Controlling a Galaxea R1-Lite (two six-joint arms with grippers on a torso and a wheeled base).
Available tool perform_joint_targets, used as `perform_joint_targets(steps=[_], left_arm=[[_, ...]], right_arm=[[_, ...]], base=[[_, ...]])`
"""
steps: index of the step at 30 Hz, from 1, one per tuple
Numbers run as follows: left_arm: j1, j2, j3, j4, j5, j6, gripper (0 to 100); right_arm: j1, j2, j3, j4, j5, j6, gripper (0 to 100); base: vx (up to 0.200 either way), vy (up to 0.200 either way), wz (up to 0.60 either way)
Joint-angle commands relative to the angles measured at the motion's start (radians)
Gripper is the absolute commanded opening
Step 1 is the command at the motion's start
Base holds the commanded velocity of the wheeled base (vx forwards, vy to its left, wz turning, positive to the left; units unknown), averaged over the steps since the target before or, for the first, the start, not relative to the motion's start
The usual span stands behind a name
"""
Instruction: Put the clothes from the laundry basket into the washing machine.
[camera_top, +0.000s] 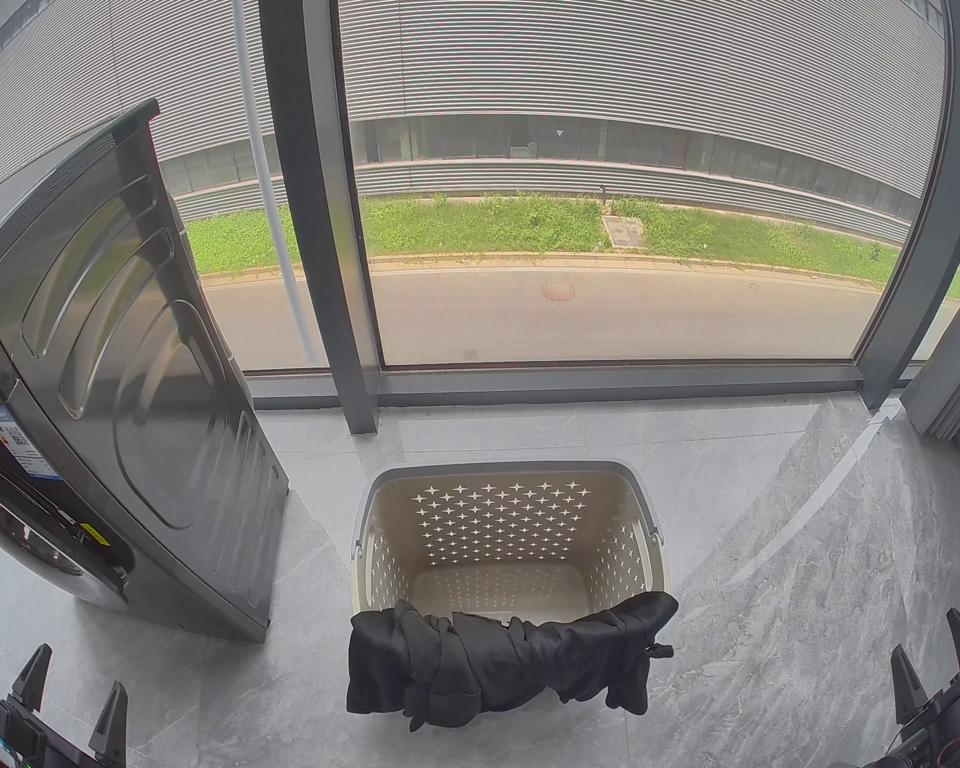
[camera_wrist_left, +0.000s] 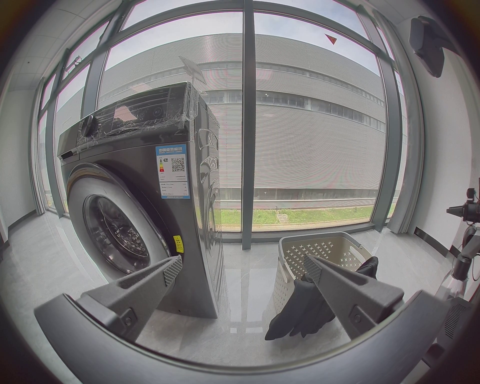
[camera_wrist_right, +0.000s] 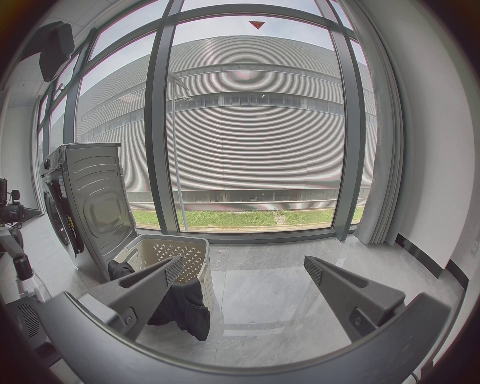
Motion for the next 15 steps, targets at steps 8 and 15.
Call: perform_joint_targets(steps=[8,15], left_arm=[[0.0,-0.017,0.018,-0.001,0.0,0.0,100],[0.0,-0.017,0.018,-0.001,0.0,-0.003,100]], right_arm=[[0.0,-0.016,0.018,0.0,0.001,0.0,100],[0.0,-0.016,0.018,0.0,0.001,0.0,100]], base=[[0.05,0.0,0.0],[0.086,0.0,0.0]])
